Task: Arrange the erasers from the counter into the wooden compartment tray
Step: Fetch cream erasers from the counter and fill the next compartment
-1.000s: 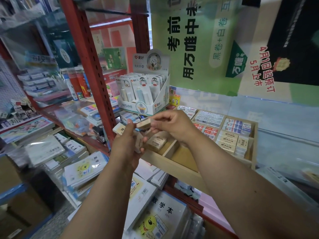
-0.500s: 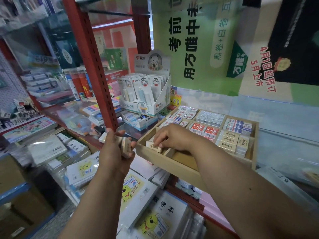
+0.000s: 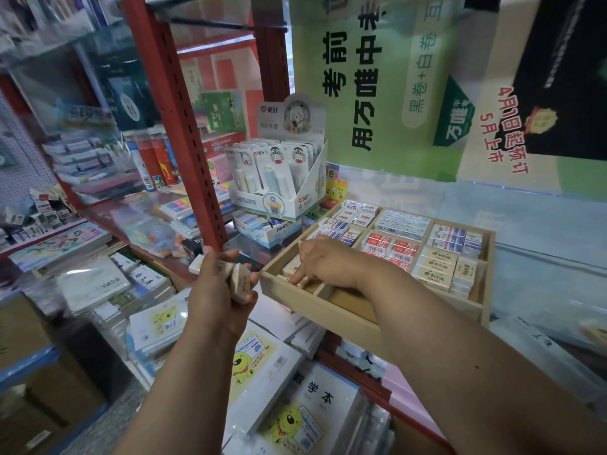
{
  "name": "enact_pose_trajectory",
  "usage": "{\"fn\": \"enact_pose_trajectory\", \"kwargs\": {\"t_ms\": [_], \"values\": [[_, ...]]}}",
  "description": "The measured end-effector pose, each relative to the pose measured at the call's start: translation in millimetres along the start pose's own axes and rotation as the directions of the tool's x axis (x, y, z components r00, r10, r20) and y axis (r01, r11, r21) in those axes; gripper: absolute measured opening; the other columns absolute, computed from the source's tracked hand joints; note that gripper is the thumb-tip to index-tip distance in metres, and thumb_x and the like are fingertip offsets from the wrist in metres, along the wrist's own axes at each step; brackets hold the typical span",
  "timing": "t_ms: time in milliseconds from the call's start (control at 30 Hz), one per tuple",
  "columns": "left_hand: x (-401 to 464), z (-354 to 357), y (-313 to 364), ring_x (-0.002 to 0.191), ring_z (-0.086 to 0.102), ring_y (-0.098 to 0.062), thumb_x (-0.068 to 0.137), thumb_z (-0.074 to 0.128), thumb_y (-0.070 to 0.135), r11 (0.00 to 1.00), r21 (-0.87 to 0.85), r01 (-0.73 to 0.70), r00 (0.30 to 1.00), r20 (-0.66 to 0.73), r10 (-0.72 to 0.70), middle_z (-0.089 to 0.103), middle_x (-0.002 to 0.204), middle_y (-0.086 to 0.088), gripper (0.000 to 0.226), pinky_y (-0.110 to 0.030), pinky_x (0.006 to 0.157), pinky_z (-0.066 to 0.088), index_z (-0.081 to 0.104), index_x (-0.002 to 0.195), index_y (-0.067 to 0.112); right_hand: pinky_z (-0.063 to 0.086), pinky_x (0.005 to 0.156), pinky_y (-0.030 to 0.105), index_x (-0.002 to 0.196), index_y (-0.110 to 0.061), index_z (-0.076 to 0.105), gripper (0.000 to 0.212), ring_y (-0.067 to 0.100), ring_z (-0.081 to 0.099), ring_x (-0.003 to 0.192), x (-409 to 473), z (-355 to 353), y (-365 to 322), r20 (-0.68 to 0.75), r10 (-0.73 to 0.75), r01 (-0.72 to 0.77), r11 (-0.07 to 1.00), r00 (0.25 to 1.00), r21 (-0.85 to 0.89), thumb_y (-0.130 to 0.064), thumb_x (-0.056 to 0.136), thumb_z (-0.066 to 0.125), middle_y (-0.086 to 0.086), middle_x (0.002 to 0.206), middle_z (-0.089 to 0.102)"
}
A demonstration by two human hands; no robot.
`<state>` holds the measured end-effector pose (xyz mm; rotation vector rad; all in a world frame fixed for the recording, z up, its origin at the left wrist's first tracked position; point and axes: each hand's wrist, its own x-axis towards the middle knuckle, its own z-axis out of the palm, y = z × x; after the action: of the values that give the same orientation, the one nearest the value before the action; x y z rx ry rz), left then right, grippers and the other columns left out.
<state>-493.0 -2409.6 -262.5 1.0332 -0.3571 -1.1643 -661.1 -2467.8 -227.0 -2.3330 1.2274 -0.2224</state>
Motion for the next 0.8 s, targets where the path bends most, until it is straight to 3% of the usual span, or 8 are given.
{"fn": "enact_pose_trajectory", "kwargs": {"t_ms": [100, 233, 367, 400, 467, 567, 700, 800], "values": [[-5.1, 2.1, 0.4, 0.052, 0.060, -0.017, 0.096, 0.042, 0.055, 1.000, -0.020, 0.000, 1.000, -0.006, 0.000, 0.061, 0.067, -0.005, 0.048, -0.028, 0.059, 0.036, 0.063, 0.081, 0.015, 0.036, 0.094, 0.040, 0.084, -0.020, 0.058, 0.017, 0.013, 0.040, 0.094, 2.5, 6.2, 2.2, 0.043, 0.057, -0.056, 0.998, 0.997, -0.021, -0.034, 0.092, 0.054, -0.012, 0.082, 0.045], [-11.4, 1.2, 2.7, 0.061, 0.058, -0.026, 0.092, 0.035, 0.039, 0.999, 0.016, 0.039, 0.999, -0.012, -0.039, 0.061, 0.077, -0.012, 0.042, -0.026, 0.055, 0.033, 0.065, 0.087, 0.009, 0.030, 0.099, 0.044, 0.110, -0.020, 0.064, 0.034, 0.016, 0.038, 0.109, 12.9, 7.0, 9.7, 0.007, 0.053, -0.049, 0.967, 0.999, -0.251, -0.043, 0.093, 0.046, -0.005, 0.105, 0.051], [-16.3, 1.0, 4.2, 0.062, 0.056, -0.027, 0.086, 0.036, 0.033, 0.992, 0.105, 0.075, 0.997, 0.018, -0.078, 0.061, 0.080, -0.012, 0.039, -0.024, 0.053, 0.030, 0.064, 0.094, 0.008, 0.031, 0.098, 0.042, 0.096, -0.023, 0.057, 0.024, 0.017, 0.042, 0.106, 16.4, 12.9, 11.9, -0.035, 0.092, -0.097, 0.977, 0.995, -0.192, -0.043, 0.091, 0.046, -0.002, 0.105, 0.052], [-17.8, 1.8, 4.6, 0.060, 0.055, -0.026, 0.087, 0.035, 0.031, 0.988, 0.137, 0.068, 0.996, 0.047, -0.075, 0.061, 0.076, -0.011, 0.037, -0.024, 0.053, 0.029, 0.063, 0.091, 0.007, 0.033, 0.096, 0.041, 0.094, -0.022, 0.059, 0.022, 0.018, 0.044, 0.105, 15.6, 13.1, 11.9, -0.037, 0.089, -0.093, 0.986, 0.995, -0.137, -0.040, 0.091, 0.047, -0.002, 0.101, 0.053], [-20.2, 2.5, 6.2, 0.055, 0.053, -0.024, 0.090, 0.034, 0.029, 0.977, 0.210, 0.035, 0.992, 0.114, -0.060, 0.061, 0.068, -0.009, 0.037, -0.022, 0.048, 0.027, 0.064, 0.084, 0.007, 0.039, 0.089, 0.034, 0.102, -0.015, 0.068, 0.024, 0.021, 0.051, 0.100, 11.5, 11.5, 10.4, -0.057, 0.046, -0.038, 0.990, 0.997, 0.136, -0.028, 0.092, 0.050, -0.002, 0.098, 0.055], [-21.6, 7.7, 10.1, 0.053, 0.051, -0.022, 0.098, 0.036, 0.037, 0.950, 0.311, 0.024, 0.980, 0.182, -0.085, 0.058, 0.064, -0.007, 0.042, -0.019, 0.040, 0.025, 0.065, 0.086, 0.009, 0.042, 0.087, 0.020, 0.117, -0.018, 0.067, 0.028, 0.012, 0.056, 0.105, 2.3, 2.7, 6.8, -0.202, -0.033, 0.137, 0.840, 0.979, 0.525, -0.025, 0.091, 0.059, -0.001, 0.112, 0.062], [-21.5, 23.9, 17.8, 0.052, 0.052, -0.023, 0.098, 0.041, 0.045, 0.894, 0.444, 0.054, 0.937, 0.288, -0.199, 0.061, 0.067, -0.011, 0.040, -0.014, 0.035, 0.025, 0.064, 0.091, 0.012, 0.042, 0.105, 0.027, 0.126, -0.015, 0.059, 0.042, 0.015, 0.057, 0.117, 0.5, 0.4, 7.4, -0.211, -0.159, 0.263, 0.644, 0.964, 0.718, -0.001, 0.087, 0.061, 0.006, 0.123, 0.063], [-20.4, 35.0, 25.1, 0.048, 0.053, -0.022, 0.097, 0.043, 0.050, 0.842, 0.530, 0.106, 0.874, 0.353, -0.332, 0.060, 0.072, -0.016, 0.040, -0.011, 0.033, 0.026, 0.063, 0.095, 0.015, 0.044, 0.102, 0.027, 0.130, -0.009, 0.053, 0.049, 0.015, 0.057, 0.115, -2.0, -0.6, 9.2, -0.169, -0.224, 0.266, 0.535, 0.960, 0.802, 0.010, 0.085, 0.058, 0.004, 0.119, 0.062]]}}
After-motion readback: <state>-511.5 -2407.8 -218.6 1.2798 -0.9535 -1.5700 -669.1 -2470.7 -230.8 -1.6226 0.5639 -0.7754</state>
